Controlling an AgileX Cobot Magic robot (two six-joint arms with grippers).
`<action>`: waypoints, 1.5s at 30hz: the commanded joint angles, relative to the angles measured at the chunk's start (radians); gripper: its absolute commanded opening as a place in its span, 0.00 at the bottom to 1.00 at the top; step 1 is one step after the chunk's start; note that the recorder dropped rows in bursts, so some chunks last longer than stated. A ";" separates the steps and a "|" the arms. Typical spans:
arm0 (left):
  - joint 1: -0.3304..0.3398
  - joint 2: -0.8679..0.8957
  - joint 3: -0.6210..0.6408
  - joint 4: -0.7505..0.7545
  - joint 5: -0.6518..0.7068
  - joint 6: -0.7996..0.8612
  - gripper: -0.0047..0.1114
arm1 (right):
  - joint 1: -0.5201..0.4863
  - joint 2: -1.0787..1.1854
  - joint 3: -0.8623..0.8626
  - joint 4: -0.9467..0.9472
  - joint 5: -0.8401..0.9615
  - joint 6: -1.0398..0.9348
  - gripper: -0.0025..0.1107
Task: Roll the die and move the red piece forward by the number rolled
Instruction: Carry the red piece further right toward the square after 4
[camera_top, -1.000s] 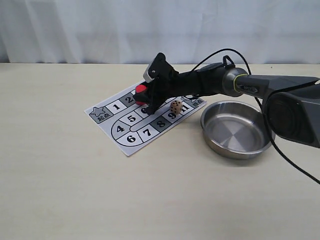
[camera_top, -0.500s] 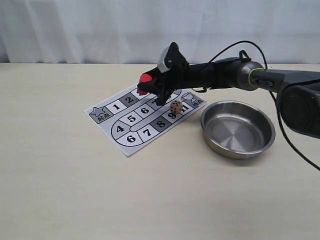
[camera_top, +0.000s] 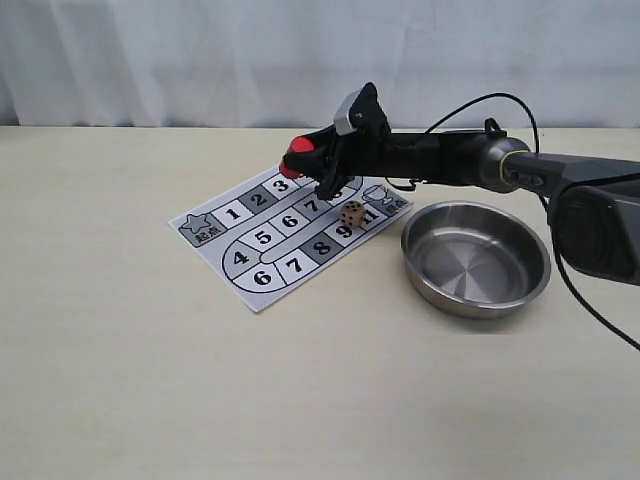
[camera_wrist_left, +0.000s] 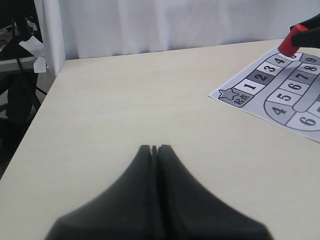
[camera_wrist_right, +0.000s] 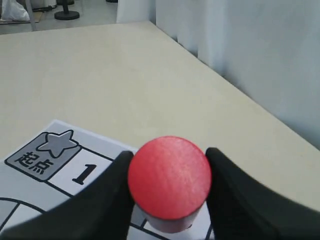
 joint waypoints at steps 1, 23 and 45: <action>0.000 0.000 0.002 -0.006 -0.011 -0.004 0.04 | 0.000 0.025 -0.032 0.003 0.016 -0.019 0.06; 0.000 0.000 0.002 -0.006 -0.011 -0.004 0.04 | 0.042 0.060 -0.032 -0.084 -0.134 -0.023 0.06; 0.000 0.000 0.002 -0.006 -0.011 -0.004 0.04 | 0.014 0.043 -0.090 -0.030 -0.278 -0.035 0.06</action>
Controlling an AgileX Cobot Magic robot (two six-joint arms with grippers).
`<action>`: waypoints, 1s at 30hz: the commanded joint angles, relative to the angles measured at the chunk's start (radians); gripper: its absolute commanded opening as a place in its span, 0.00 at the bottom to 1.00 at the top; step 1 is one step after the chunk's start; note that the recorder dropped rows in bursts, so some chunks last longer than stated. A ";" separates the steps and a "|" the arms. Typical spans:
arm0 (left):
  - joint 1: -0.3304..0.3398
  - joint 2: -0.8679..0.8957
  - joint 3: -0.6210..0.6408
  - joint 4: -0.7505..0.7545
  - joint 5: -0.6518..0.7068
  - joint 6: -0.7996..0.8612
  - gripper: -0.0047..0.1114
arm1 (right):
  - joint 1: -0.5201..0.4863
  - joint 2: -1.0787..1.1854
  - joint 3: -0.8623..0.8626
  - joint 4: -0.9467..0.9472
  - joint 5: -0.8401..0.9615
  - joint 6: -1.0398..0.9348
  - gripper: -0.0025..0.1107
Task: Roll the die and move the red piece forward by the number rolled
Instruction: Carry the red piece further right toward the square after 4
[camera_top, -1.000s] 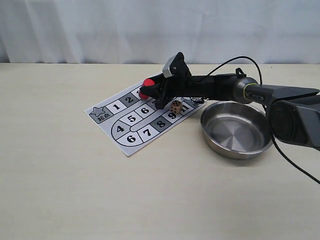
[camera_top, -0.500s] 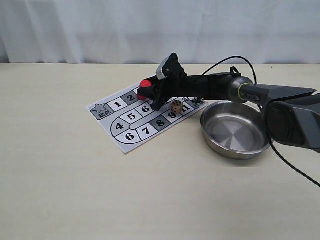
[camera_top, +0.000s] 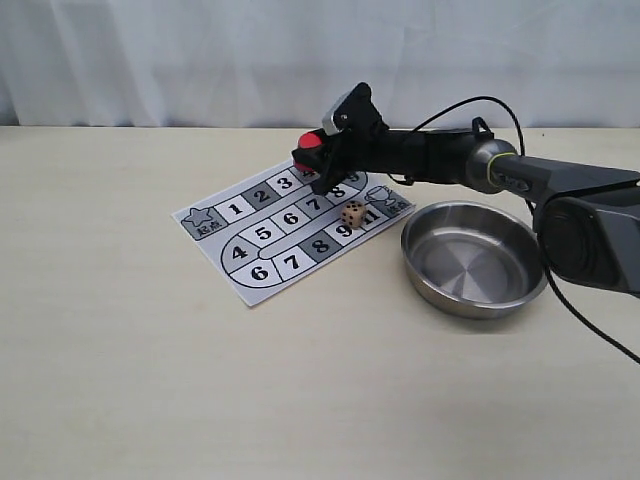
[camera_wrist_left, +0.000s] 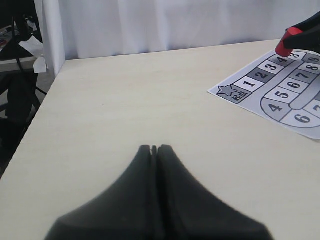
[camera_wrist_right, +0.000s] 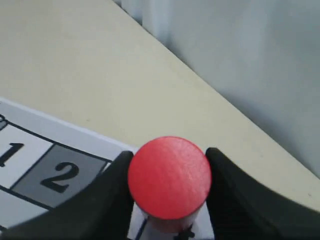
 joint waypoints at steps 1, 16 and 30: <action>0.000 0.000 0.002 -0.006 -0.011 -0.004 0.04 | -0.010 -0.002 -0.006 0.009 -0.057 -0.035 0.06; 0.000 0.000 0.002 -0.006 -0.011 -0.004 0.04 | -0.010 0.027 -0.006 0.013 -0.056 -0.023 0.06; 0.000 0.000 0.002 -0.006 -0.011 -0.004 0.04 | -0.027 -0.022 -0.007 0.065 -0.124 -0.025 0.06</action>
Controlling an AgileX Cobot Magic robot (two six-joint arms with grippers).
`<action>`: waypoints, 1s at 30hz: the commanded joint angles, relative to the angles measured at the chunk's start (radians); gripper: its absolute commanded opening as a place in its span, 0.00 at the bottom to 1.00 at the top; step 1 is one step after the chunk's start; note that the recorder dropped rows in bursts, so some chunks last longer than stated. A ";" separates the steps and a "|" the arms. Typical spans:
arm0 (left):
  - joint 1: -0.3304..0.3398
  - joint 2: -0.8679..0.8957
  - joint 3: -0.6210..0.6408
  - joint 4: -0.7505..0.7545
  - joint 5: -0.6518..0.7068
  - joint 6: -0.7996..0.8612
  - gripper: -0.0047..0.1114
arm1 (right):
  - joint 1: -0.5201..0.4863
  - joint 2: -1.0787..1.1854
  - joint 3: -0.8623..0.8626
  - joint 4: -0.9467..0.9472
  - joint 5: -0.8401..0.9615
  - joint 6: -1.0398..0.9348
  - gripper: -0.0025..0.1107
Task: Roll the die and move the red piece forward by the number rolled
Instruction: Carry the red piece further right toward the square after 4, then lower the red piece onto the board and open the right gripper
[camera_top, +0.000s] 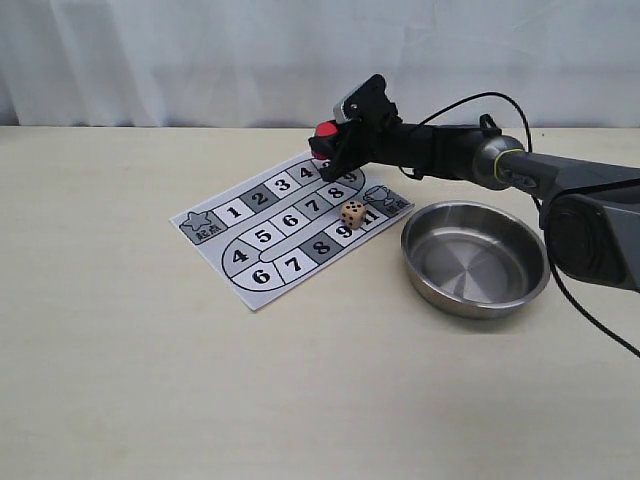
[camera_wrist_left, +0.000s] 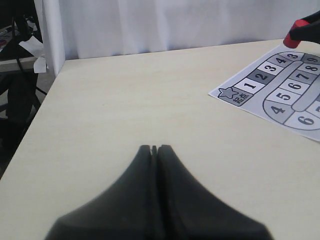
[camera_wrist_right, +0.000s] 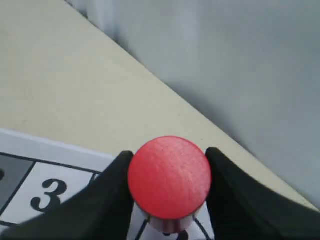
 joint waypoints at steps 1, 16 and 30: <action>0.000 0.000 0.002 -0.006 -0.011 -0.004 0.04 | -0.011 -0.014 -0.001 0.015 -0.035 -0.023 0.06; 0.000 0.000 0.002 -0.006 -0.011 -0.004 0.04 | -0.011 0.024 -0.001 0.015 -0.063 0.136 0.25; 0.000 0.000 0.002 -0.006 -0.011 -0.004 0.04 | -0.011 0.020 -0.001 0.015 -0.053 0.161 0.61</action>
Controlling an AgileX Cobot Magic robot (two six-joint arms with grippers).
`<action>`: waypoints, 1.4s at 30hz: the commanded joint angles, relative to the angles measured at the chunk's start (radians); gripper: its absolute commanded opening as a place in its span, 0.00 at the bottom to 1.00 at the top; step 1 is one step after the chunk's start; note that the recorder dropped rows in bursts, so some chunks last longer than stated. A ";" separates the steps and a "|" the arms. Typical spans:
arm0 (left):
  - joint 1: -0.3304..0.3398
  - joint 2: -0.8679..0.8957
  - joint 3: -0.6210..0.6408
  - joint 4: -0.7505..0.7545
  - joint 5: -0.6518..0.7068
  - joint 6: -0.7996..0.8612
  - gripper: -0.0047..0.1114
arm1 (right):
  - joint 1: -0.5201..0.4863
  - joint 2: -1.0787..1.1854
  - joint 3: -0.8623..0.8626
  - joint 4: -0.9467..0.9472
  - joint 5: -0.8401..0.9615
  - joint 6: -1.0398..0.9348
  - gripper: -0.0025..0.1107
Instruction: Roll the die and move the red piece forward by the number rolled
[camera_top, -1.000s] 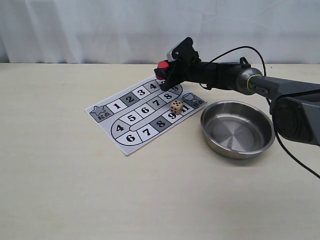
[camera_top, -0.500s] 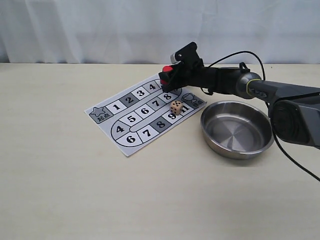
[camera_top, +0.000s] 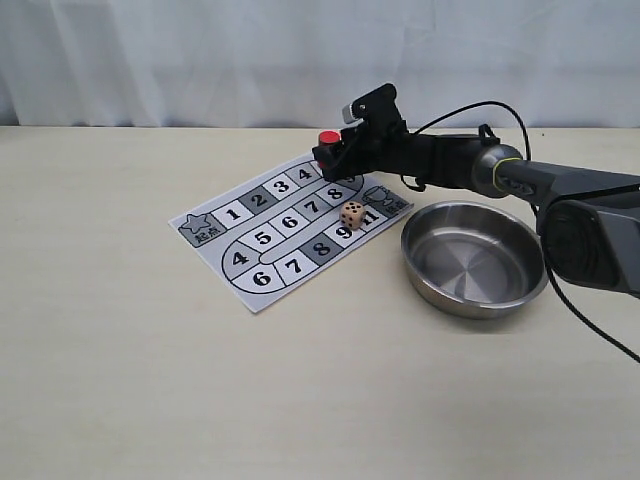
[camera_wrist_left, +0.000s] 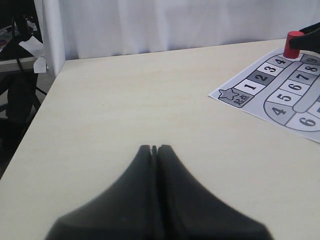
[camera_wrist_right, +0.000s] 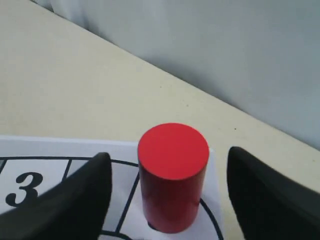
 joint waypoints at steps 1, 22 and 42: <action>0.000 0.000 0.002 -0.006 -0.011 -0.004 0.04 | -0.003 -0.010 -0.001 0.003 0.008 0.007 0.62; 0.000 0.000 0.002 -0.006 -0.011 -0.004 0.04 | -0.071 -0.239 -0.001 -0.966 0.154 1.301 0.26; 0.000 0.000 0.002 -0.006 -0.011 -0.004 0.04 | -0.291 -0.413 0.195 -1.511 0.629 1.762 0.06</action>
